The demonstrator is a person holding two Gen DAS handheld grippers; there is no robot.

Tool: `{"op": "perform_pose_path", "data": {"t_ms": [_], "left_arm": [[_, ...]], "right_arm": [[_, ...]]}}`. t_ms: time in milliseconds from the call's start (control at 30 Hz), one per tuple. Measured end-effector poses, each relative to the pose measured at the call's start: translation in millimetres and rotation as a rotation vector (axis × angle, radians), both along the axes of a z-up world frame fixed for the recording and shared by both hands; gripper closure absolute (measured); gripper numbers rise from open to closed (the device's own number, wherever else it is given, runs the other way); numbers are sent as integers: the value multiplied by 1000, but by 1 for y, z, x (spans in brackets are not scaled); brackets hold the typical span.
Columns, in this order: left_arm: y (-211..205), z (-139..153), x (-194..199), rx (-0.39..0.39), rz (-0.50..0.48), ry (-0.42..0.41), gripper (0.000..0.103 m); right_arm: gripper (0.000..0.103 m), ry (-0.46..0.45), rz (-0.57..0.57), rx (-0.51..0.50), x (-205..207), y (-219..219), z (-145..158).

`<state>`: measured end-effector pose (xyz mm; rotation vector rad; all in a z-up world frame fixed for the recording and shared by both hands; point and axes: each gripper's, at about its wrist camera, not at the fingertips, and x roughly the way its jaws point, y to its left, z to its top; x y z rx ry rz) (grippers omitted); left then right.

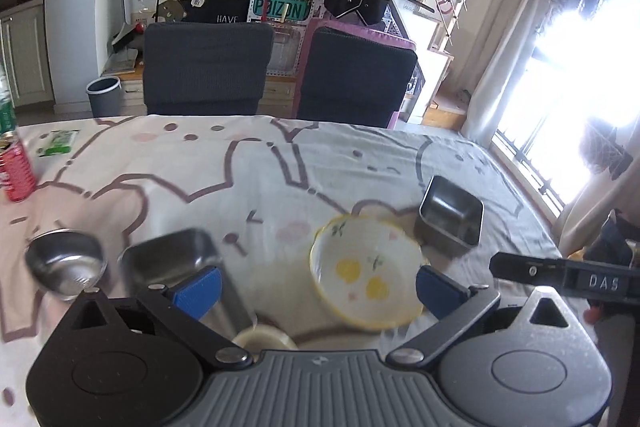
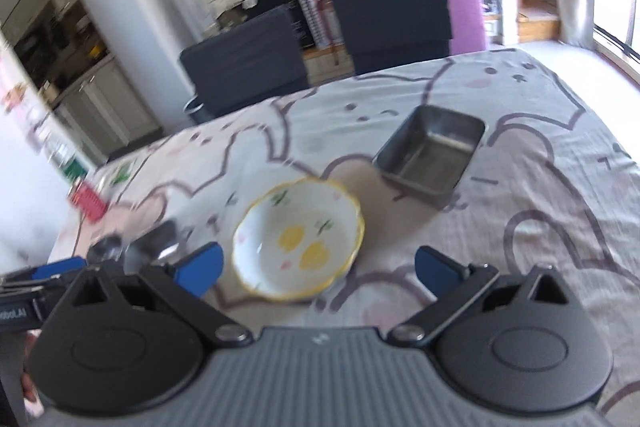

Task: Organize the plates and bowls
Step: 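Move both grippers to the yellow-rimmed lemon-print bowl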

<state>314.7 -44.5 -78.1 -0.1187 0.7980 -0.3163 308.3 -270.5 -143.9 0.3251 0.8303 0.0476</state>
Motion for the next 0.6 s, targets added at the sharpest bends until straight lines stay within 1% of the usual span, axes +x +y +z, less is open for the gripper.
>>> {"op": "perform_pose_path", "data": {"t_ms": [67, 133, 167, 233, 267, 300, 333, 367, 400, 433, 467, 500, 533, 600], "left_arm": [[-7, -4, 15, 3, -12, 6, 3], [-16, -10, 27, 31, -26, 11, 8], [-20, -15, 34, 51, -34, 14, 10], [-26, -24, 43, 69, -45, 36, 19], [-29, -29, 48, 71, -49, 54, 22], [-31, -33, 53, 73, -49, 73, 27], [-31, -37, 56, 76, -48, 86, 33], [-33, -41, 60, 83, -47, 98, 36], [-34, -44, 63, 91, -47, 108, 41], [-35, -48, 66, 98, -48, 120, 44], [-36, -52, 70, 104, -50, 134, 45], [-36, -55, 73, 109, -52, 146, 48], [-37, -58, 76, 115, -52, 155, 52], [-36, -65, 82, 125, -49, 173, 58]], "right_arm": [[0, 3, -23, 19, 12, -6, -5], [0, 14, -23, 30, 21, -8, -9], [0, 31, -27, 34, 27, -8, -12], [5, 88, -32, 54, 38, -6, -18], [13, 103, -29, 69, 44, -7, -21], [22, 116, -28, 71, 50, -7, -24], [26, 133, -28, 65, 55, -6, -28], [30, 146, -32, 61, 59, -6, -31], [32, 162, -39, 62, 62, -7, -35], [34, 175, -40, 70, 66, -7, -39], [39, 190, -39, 80, 69, -8, -44], [44, 201, -43, 83, 72, -8, -47], [48, 210, -45, 80, 74, -9, -50], [62, 226, -46, 64, 79, -10, -57]]}}
